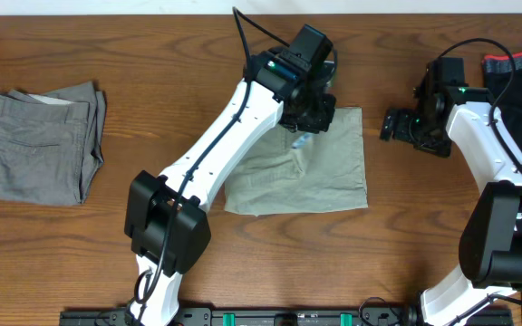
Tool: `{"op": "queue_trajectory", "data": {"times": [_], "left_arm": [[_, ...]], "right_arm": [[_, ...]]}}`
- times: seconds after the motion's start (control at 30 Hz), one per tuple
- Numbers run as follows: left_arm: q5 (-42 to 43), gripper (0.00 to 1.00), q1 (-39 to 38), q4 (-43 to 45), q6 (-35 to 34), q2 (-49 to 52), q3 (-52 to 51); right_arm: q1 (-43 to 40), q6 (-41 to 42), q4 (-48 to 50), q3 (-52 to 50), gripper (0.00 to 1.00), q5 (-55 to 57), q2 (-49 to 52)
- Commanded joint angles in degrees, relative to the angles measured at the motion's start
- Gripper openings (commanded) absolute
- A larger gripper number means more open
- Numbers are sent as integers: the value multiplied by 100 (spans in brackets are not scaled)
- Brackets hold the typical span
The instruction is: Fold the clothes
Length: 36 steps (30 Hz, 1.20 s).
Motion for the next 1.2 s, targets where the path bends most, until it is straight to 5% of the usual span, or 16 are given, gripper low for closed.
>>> {"op": "queue_trajectory", "data": {"times": [0.0, 0.37, 0.53, 0.63, 0.83, 1.0, 1.17], "left_arm": [[118, 17, -92, 37, -79, -92, 129], [114, 17, -90, 70, -22, -11, 131], [-739, 35, 369, -326, -11, -192, 131], [-855, 61, 870, -782, -9, -247, 131], [-855, 72, 1794, -1475, -7, -245, 129], [-855, 93, 2214, -1545, -7, -245, 129], [-868, 98, 2413, -1670, -7, -245, 129]], "right_arm": [[-70, 74, -9, 59, 98, 85, 39], [-55, -39, -24, 59, 97, -382, 39], [87, -232, 170, 70, 94, -1508, -7], [223, -249, 334, 72, 93, -2256, -31], [660, -232, 151, 70, 93, -2343, -17], [1147, -2, 149, 68, 93, -2020, 42], [1440, 380, 52, 68, 91, -1458, 164]]}}
